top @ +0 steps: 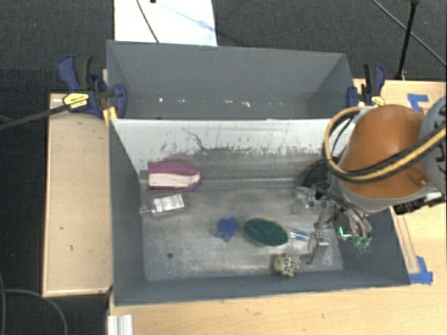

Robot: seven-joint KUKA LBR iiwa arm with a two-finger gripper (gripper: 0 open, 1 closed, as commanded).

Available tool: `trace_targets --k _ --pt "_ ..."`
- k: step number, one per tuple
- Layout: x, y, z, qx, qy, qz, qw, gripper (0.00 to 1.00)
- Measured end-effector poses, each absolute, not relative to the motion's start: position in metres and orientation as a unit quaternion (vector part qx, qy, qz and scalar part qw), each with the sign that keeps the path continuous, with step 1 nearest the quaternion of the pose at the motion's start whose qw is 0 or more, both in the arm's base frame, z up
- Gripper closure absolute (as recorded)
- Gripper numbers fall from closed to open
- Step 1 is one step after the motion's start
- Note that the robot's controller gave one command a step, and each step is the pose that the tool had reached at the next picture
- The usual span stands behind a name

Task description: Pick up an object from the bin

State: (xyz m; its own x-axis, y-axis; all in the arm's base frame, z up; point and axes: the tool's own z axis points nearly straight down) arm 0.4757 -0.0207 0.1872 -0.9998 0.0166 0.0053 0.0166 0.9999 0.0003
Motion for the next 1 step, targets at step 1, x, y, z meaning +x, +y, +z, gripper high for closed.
trace_targets --k 1 --pt "0.5114 0.0256 0.0669 0.018 -1.000 -0.001 0.000 0.00"
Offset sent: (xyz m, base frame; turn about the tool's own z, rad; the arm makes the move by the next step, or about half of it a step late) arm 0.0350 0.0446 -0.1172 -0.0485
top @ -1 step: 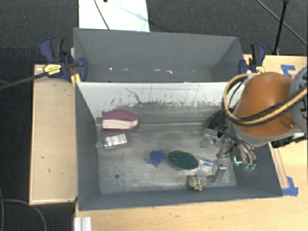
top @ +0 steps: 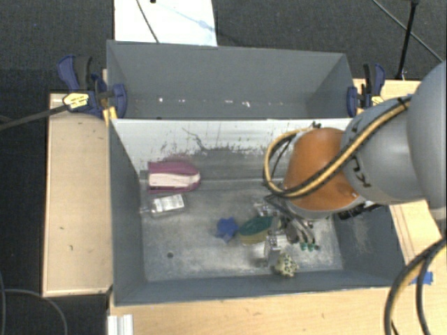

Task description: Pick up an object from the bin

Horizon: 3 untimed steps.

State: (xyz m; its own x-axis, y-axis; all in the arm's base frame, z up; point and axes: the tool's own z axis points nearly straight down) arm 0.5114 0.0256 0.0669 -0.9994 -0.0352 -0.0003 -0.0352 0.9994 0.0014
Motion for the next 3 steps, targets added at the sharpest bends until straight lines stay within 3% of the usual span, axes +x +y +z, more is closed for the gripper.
trace_targets --k 1,2,3 --pt "0.5112 0.0241 0.0700 -0.017 1.000 0.000 0.001 1.00" --pt "0.5112 0.0241 0.0701 -0.018 1.000 0.000 0.001 0.00" --pt "0.5112 0.0240 0.0701 -0.018 1.000 0.000 0.001 1.00"
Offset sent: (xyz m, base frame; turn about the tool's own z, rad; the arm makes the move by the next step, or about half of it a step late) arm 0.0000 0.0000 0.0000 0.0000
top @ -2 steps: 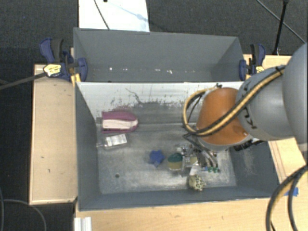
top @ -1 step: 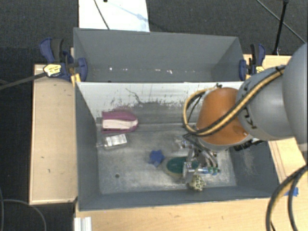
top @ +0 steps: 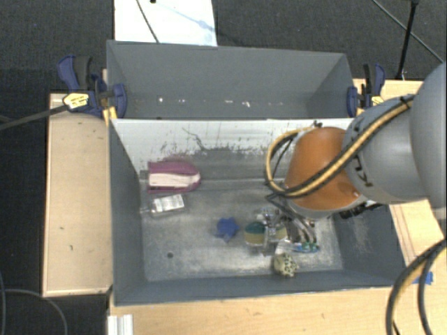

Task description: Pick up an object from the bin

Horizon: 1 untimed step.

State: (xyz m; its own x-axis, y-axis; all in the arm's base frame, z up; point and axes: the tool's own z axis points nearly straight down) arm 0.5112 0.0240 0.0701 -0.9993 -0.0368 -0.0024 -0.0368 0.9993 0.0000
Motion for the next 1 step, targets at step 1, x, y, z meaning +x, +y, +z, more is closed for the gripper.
trace_targets --k 1 --pt "0.5260 0.0043 0.2227 -0.023 1.000 0.000 0.006 1.00"
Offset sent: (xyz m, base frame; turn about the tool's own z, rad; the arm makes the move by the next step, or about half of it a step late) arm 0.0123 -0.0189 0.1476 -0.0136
